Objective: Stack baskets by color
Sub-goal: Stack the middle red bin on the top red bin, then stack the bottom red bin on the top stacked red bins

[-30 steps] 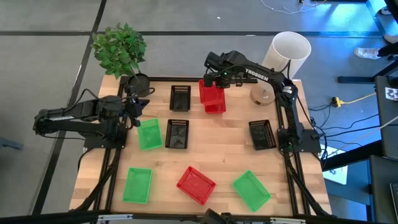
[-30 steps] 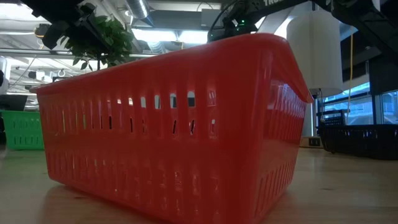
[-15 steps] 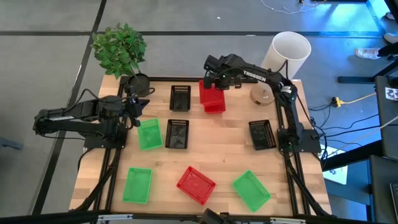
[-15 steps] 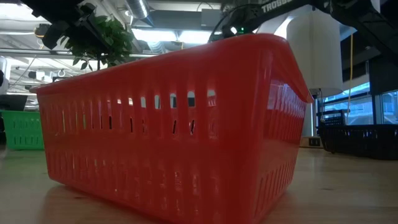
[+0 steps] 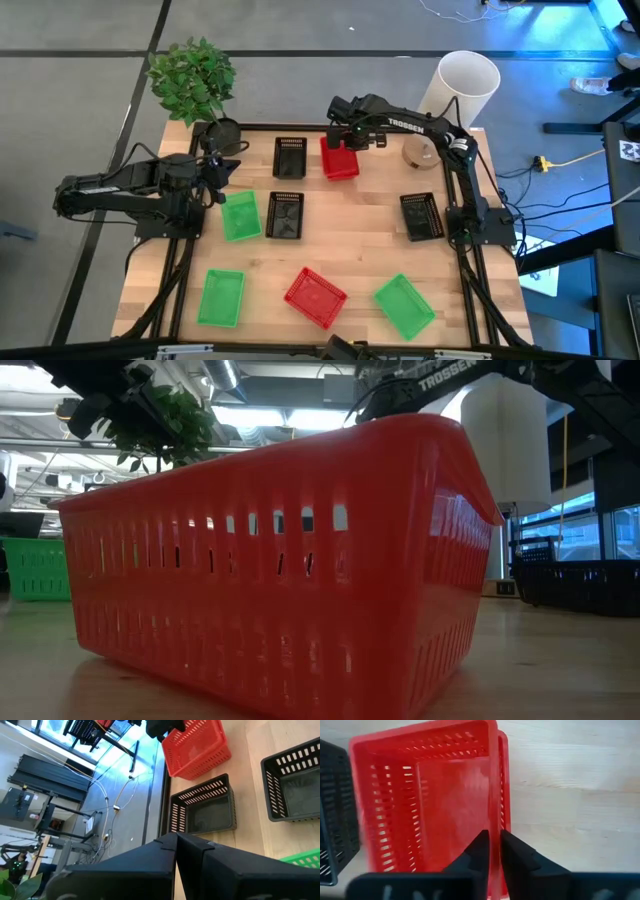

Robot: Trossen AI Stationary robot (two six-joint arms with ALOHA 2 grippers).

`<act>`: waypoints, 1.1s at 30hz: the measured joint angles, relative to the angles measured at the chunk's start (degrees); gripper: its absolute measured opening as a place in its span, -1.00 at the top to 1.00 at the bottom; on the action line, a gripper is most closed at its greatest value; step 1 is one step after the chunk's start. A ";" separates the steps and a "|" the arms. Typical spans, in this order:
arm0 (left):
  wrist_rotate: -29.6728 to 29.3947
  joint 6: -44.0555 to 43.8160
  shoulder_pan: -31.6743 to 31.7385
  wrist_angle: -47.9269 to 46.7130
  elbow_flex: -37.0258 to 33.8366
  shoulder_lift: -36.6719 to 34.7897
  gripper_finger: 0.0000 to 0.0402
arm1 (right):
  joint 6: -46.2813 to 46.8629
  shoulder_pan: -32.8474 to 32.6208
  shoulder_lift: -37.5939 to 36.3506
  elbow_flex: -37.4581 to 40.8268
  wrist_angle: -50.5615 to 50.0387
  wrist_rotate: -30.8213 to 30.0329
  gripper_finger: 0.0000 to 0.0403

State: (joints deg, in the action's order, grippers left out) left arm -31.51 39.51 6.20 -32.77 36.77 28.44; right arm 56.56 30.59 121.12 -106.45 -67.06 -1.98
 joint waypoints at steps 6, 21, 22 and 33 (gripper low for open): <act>0.00 -0.01 0.00 0.00 0.00 -0.01 1.00 | -0.12 -0.02 0.00 0.00 0.25 0.05 0.60; 0.00 -0.04 0.01 0.00 0.00 0.00 1.00 | -1.59 -0.66 0.02 -7.33 -2.49 -5.12 0.53; 0.00 -0.04 0.01 0.00 0.00 0.00 1.00 | -3.74 -1.08 0.02 -8.81 -2.80 -5.11 0.53; -0.36 -4.99 -0.01 -0.01 0.00 -0.02 1.00 | -34.44 -16.23 -0.51 -28.52 -13.90 -7.26 0.53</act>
State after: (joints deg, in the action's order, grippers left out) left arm -31.87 34.52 6.20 -32.79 36.77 28.42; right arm 22.12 14.36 120.61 -134.98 -80.96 -9.24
